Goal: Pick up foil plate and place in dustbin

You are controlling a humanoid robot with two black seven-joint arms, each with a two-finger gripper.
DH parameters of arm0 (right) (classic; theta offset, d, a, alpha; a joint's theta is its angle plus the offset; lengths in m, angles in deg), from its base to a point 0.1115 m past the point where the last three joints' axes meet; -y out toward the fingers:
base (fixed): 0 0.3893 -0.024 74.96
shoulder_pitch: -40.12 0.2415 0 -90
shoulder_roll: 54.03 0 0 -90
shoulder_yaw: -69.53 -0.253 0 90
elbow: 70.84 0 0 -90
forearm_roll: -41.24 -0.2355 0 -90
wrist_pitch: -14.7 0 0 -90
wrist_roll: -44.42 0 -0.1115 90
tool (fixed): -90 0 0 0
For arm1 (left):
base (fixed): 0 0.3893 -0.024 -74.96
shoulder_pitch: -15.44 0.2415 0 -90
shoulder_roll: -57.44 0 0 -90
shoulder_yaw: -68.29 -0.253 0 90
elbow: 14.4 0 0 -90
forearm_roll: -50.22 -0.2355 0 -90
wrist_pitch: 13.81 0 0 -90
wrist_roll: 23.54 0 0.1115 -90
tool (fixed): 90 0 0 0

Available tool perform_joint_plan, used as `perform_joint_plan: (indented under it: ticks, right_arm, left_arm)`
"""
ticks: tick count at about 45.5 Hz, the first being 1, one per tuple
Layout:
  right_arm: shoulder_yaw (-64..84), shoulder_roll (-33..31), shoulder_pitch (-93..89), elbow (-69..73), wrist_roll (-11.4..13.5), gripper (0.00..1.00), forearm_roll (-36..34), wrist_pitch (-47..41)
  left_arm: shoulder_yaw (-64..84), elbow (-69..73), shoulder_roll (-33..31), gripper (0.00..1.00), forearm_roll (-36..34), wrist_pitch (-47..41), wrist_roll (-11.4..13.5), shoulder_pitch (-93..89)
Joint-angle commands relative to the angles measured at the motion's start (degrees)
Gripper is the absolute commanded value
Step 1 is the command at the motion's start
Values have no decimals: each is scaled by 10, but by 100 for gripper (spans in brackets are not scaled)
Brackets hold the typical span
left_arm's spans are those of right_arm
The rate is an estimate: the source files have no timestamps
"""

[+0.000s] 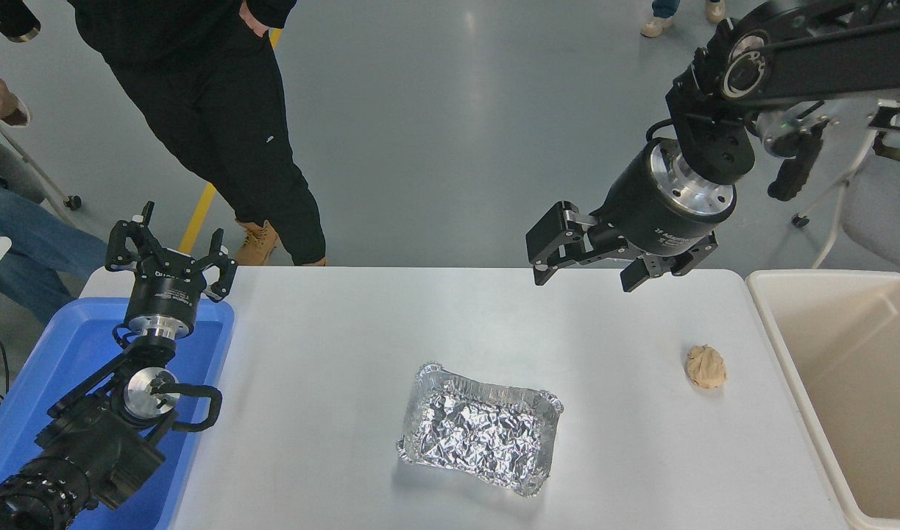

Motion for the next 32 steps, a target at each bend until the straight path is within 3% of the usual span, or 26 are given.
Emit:
perform_joint_plan:
  ticks: [1, 32]
  right_arm:
    - [0, 4, 0, 0, 0, 100, 0, 0]
    - [-1, 18, -3, -3, 0, 100, 0, 0]
  left_arm:
    - [0, 0, 0, 99, 0, 0, 0, 0]
    - [0, 1, 0, 99, 0, 0, 0, 0]
